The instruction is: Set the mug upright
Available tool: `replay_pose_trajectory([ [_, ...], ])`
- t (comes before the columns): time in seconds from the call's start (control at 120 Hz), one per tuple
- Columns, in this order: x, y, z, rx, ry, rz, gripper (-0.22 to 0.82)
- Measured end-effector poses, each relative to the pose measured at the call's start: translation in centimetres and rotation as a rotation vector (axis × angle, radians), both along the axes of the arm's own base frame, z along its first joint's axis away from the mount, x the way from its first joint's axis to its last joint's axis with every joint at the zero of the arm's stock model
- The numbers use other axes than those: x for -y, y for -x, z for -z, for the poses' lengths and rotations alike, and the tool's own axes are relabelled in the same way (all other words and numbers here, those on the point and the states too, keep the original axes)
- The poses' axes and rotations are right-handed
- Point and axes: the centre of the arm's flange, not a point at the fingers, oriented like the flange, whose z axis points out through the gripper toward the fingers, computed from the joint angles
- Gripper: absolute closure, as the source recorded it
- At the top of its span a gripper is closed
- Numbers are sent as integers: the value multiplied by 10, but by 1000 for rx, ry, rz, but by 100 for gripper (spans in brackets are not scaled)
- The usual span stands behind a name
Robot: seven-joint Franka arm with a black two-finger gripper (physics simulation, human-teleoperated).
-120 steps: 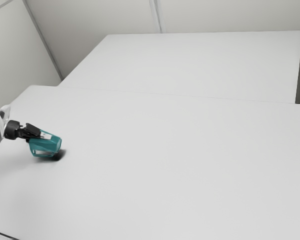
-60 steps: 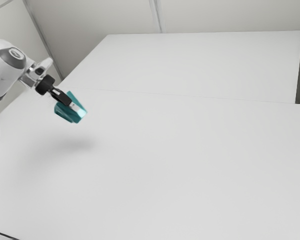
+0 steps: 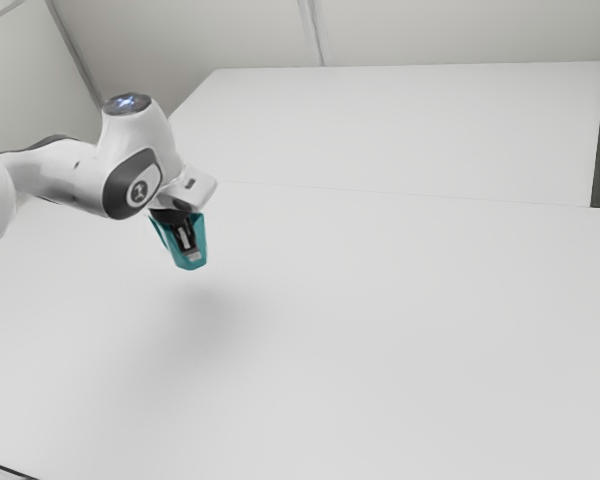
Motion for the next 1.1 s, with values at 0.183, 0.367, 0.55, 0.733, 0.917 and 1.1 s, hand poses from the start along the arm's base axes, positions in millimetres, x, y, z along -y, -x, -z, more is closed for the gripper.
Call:
replay_pose_trajectory([
  [0.183, 21, 24, 27, 42, -45, -21, 78],
  [0.367, 20, 35, 52, 64, -34, -103, 78],
  [0.55, 37, 43, 62, 87, -15, -136, 78],
  [0.733, 58, 48, 68, 99, -2, -149, 78],
  [0.917, 60, 58, 75, 99, 9, -187, 78],
  [1.1, 62, 61, 79, 103, 17, -217, 77],
])
